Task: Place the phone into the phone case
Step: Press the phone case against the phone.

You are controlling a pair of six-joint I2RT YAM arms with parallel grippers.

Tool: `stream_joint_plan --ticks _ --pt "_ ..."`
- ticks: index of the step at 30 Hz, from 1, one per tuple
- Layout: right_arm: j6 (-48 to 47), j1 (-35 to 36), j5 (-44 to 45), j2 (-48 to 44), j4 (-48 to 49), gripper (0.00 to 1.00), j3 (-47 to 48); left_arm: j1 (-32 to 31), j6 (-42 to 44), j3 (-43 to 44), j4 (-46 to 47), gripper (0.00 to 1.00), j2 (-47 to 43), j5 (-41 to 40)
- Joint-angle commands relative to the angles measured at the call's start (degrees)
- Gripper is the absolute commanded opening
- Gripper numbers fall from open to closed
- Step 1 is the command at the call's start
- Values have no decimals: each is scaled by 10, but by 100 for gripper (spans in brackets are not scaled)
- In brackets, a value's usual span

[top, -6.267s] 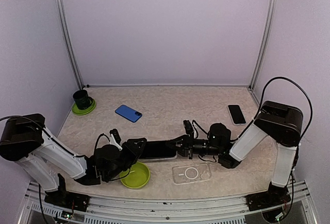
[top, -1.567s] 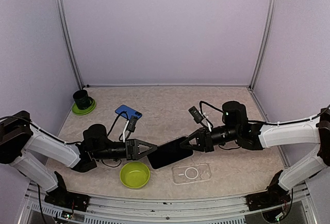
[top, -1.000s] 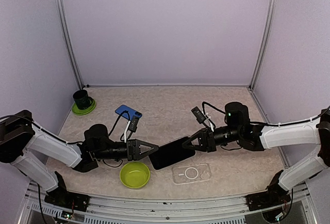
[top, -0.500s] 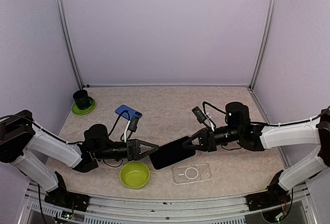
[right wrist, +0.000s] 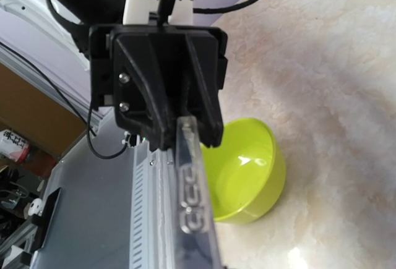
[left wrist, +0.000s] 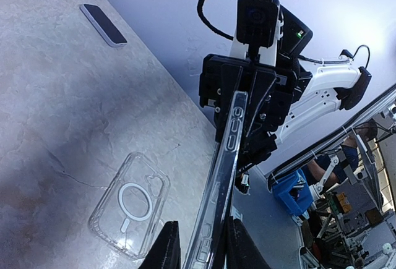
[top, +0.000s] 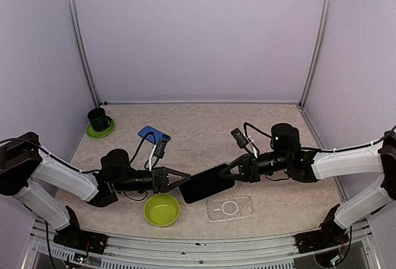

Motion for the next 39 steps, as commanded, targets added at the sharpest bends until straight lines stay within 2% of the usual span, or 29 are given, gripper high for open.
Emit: stream_joint_plan --ticks 1,11,14,16,19,25,31,39 --pt "-17 -9 47 -10 22 0 0 -6 -10 17 3 0 -2 -8" --pt "-25 -26 49 -27 3 0 4 2 -2 24 5 0 -2 4" --pt "-24 -27 51 -33 -3 0 8 6 -7 27 16 23 -2 16" --pt "-28 -28 58 -41 -13 0 13 7 -11 27 24 34 -5 21" --pt "-34 -31 70 -57 -25 0 16 10 -4 27 21 45 -14 20" --pt "-31 -39 84 -75 -37 0 24 16 4 24 15 57 -31 20" --pt "16 -42 89 -99 9 0 23 19 2 17 18 60 -39 21" --pt "104 -42 39 -89 112 0 26 16 8 26 22 62 -36 39"
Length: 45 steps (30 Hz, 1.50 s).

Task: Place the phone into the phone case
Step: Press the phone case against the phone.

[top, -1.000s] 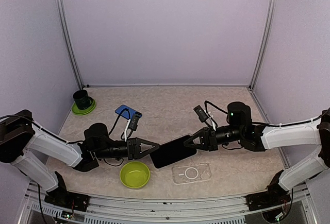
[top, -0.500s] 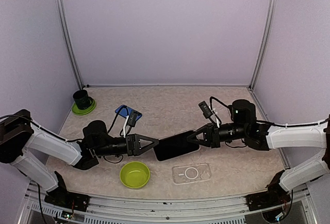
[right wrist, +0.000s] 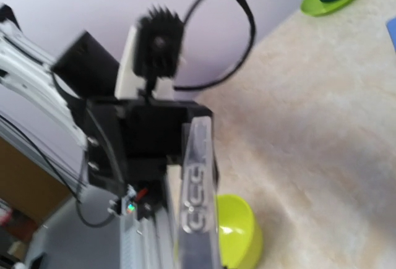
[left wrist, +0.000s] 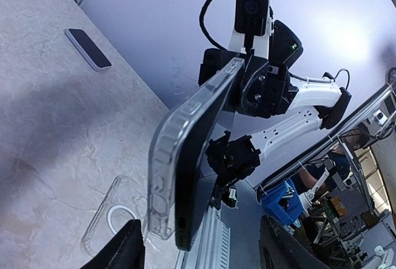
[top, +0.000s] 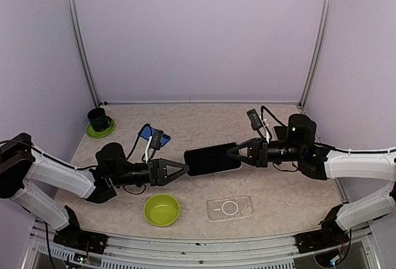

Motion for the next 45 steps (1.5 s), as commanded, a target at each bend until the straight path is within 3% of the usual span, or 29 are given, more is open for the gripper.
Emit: stream_joint_plan --ticks 1,16,27,37,41,45 --pt "67 -5 -22 -4 109 0 22 -3 9 11 24 62 -5 27" --pt "232 -5 -69 83 305 0 -1 -3 -7 14 94 56 -5 67" --pt "293 -5 -87 137 393 0 -17 4 -51 -6 182 28 17 91" --pt "314 4 -100 172 422 1 -17 6 -60 -10 178 1 27 85" --pt "301 6 -101 170 396 26 -11 6 -48 -9 129 0 16 63" --pt "261 7 -100 154 325 37 2 6 -12 -1 46 0 -8 36"
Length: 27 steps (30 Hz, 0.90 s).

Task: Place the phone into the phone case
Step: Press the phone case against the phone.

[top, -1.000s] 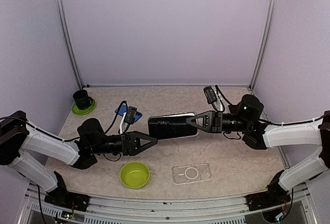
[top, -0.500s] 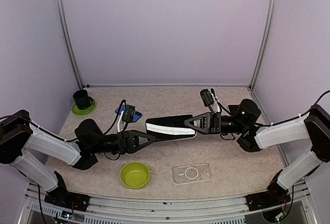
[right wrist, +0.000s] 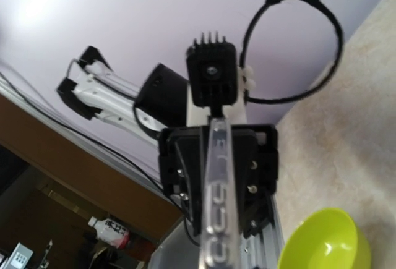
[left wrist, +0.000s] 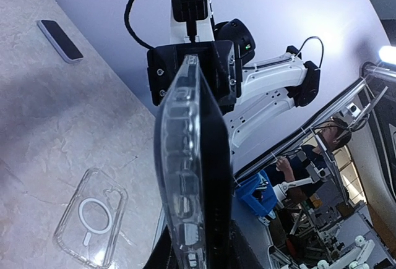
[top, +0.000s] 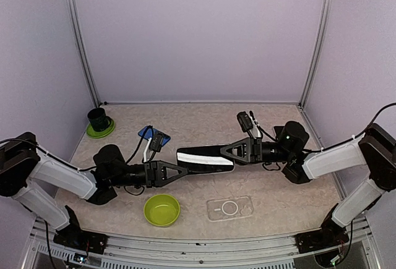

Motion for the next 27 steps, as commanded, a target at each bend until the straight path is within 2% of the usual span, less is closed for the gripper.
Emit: stream_joint_plan --ticks 1,6,9,11,14,16,17,20,23,27 --pt "-48 5 -9 -22 -72 38 24 -1 43 15 -63 0 -35 -29" --pt "-77 10 -4 -30 -121 38 38 -2 66 25 -140 0 -57 -77" --pt "-87 18 -4 -21 -137 34 48 -5 62 32 -163 0 -56 -104" --pt "-90 27 -8 -14 -136 28 53 -10 63 34 -162 0 -54 -107" --pt "-91 34 -14 -7 -125 10 54 -10 55 37 -146 0 -43 -92" --pt "-91 35 -16 -8 -122 1 52 -8 44 33 -116 5 -38 -79" --pt "-93 35 -18 -11 -122 0 51 -7 40 30 -106 8 -37 -71" --pt "-104 34 -19 -25 -130 0 47 0 29 21 -73 17 -37 -53" --pt "-106 33 -20 -35 -134 0 43 7 16 9 -43 32 -42 -33" --pt "-77 28 -30 -33 -85 0 32 11 10 -2 -14 47 -53 -19"
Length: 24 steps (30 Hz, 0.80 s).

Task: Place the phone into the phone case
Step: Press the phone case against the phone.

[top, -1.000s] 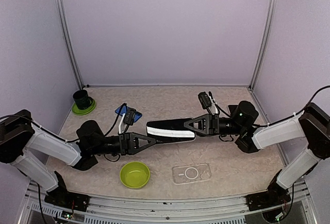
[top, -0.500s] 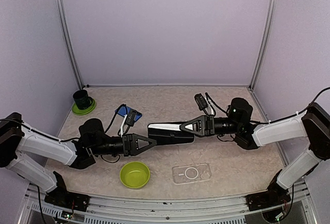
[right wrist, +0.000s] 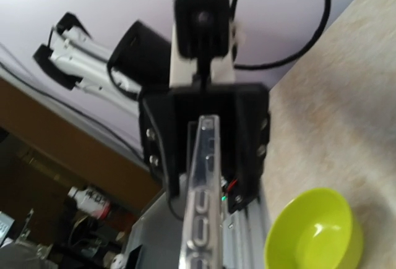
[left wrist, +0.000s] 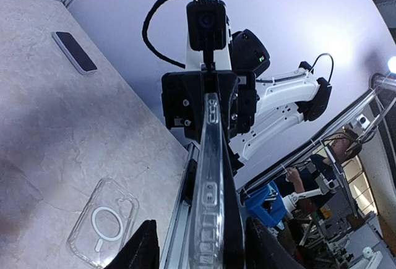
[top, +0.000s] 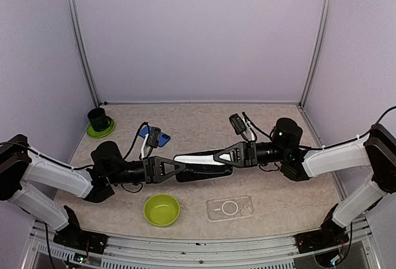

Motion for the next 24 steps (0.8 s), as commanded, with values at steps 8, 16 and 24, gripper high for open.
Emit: stream_joint_plan --ticks 8,16,24 --pt "114 3 -39 21 186 0 -20 7 -37 -22 140 50 -4 46" --pt "152 2 -39 54 244 0 -25 8 -66 -33 199 49 13 66" --pt "183 5 -40 79 286 0 -18 8 -82 -25 223 19 34 80"
